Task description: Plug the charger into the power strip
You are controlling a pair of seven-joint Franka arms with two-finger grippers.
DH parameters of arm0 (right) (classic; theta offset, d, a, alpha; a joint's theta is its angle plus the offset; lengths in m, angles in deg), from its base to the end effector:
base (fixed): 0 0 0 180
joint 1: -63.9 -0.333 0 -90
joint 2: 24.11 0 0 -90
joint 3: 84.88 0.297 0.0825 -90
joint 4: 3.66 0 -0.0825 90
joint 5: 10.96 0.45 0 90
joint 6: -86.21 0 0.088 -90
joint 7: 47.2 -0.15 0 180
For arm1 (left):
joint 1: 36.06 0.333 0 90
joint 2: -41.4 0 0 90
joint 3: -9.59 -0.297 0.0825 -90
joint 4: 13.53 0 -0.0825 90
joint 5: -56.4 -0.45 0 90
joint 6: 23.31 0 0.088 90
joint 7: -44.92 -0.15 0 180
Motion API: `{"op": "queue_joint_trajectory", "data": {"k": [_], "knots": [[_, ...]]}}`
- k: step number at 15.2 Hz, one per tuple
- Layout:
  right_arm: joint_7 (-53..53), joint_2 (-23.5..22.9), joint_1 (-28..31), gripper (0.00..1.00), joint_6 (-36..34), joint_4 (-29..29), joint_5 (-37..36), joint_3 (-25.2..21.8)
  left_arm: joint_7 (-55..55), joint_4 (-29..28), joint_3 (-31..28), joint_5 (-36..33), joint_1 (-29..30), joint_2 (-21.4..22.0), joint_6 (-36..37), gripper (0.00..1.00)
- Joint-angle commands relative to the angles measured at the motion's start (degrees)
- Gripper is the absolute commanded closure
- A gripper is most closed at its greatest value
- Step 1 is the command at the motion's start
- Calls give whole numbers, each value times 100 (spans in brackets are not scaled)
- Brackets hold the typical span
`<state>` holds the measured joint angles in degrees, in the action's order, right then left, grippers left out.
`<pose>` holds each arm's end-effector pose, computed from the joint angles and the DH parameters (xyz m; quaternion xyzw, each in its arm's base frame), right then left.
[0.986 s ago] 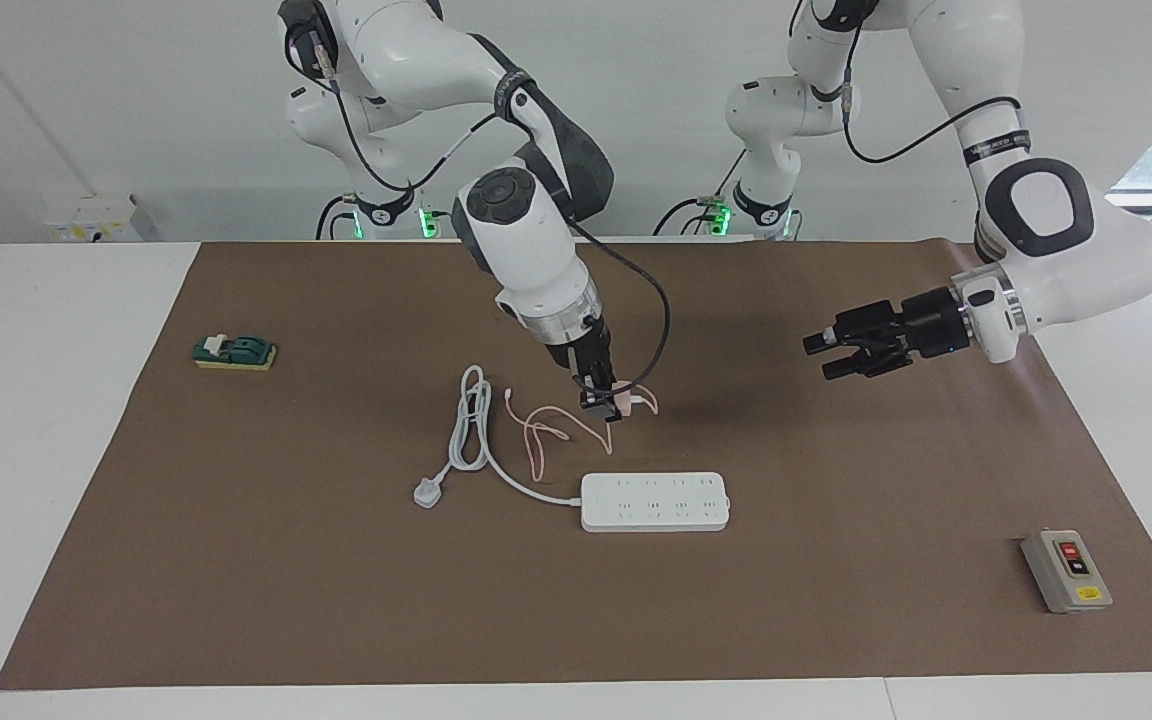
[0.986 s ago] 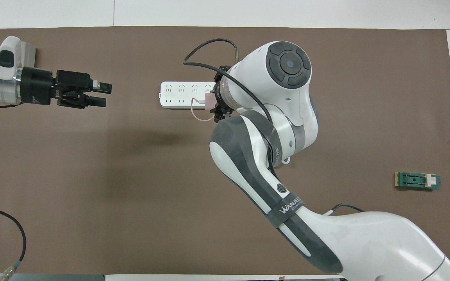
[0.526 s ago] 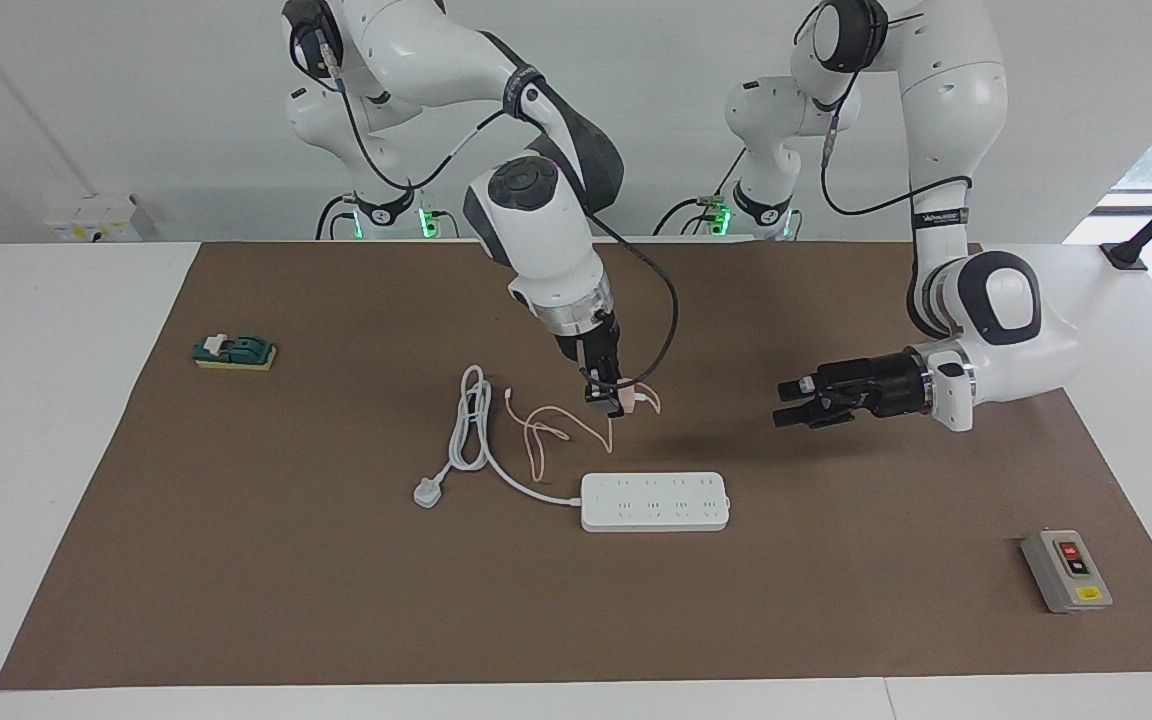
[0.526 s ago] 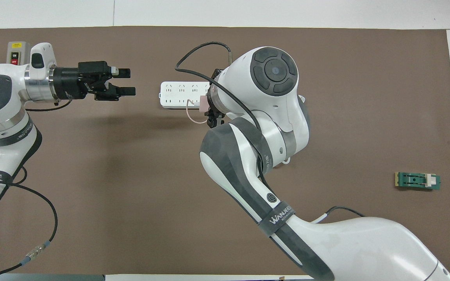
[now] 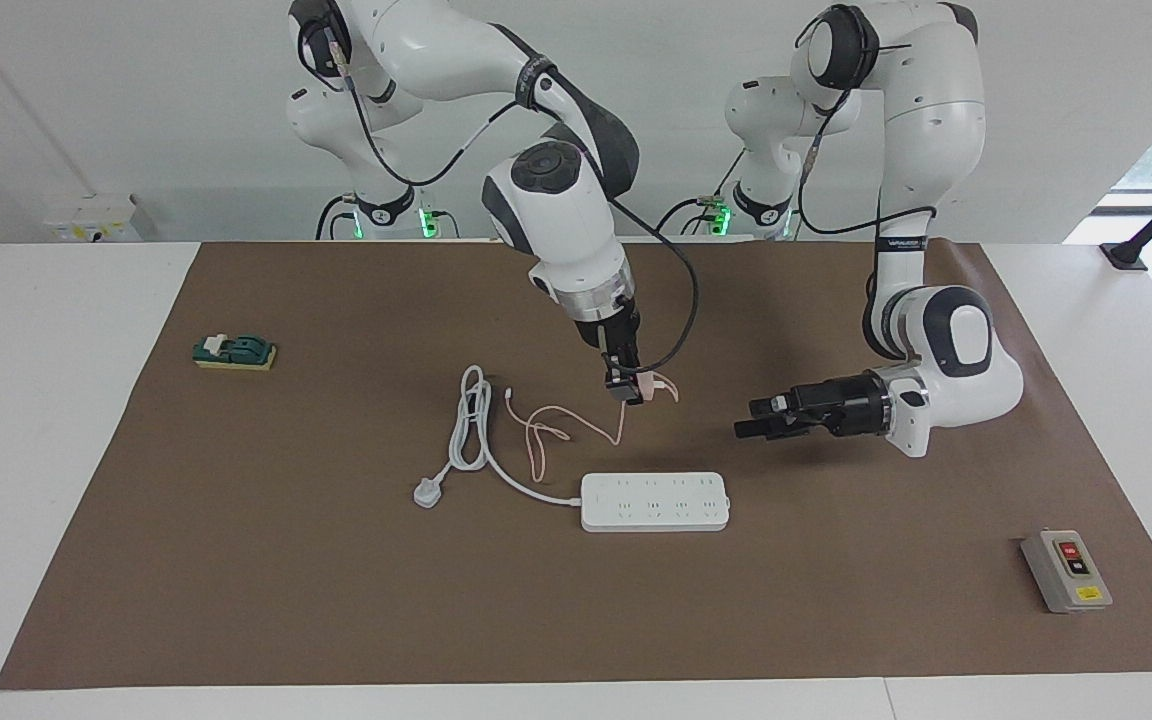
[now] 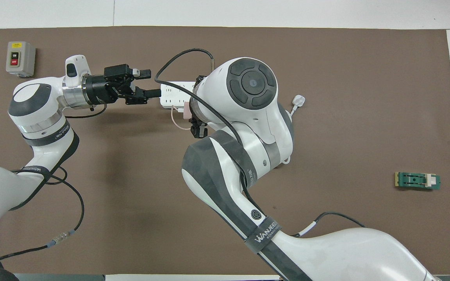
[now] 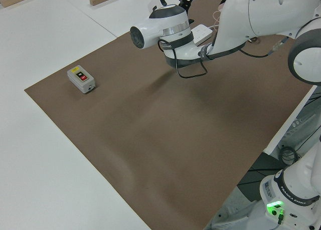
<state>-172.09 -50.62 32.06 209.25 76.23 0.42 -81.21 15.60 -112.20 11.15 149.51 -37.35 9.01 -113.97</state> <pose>0.6376 0.4650 0.3980 -0.6659 0.7246 0.0776 0.1597 0.6877 -0.1814 0.2557 0.6863 0.0707 -0.0750 0.7200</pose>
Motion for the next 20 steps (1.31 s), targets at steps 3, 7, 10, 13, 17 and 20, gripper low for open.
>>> {"op": "queue_joint_trajectory", "data": {"k": [3, 7, 10, 13, 17, 20], "knots": [[-272, -82, -15, 100, -7, -202, -190, 1, -328, -56, 28, 137, -91, 30, 409, 0], [-254, -82, -15, 100, 45, -202, -190, 10, -741, -380, 28, 128, -397, 355, 322, 0], [-237, -74, -24, 100, 352, -193, -172, 10, -1495, -705, 20, 128, -582, 530, 330, 0], [-228, -82, -24, 100, 388, -193, -172, 19, -2076, -1013, 20, 128, -618, 680, 374, 0], [-193, -74, -24, 100, 406, -193, -172, 19, -2095, -1014, 20, 128, -557, 786, 321, 3], [-132, -56, -24, 100, 406, -193, -163, 19, -2095, -988, 19, 137, -530, 865, 190, 3]]}}
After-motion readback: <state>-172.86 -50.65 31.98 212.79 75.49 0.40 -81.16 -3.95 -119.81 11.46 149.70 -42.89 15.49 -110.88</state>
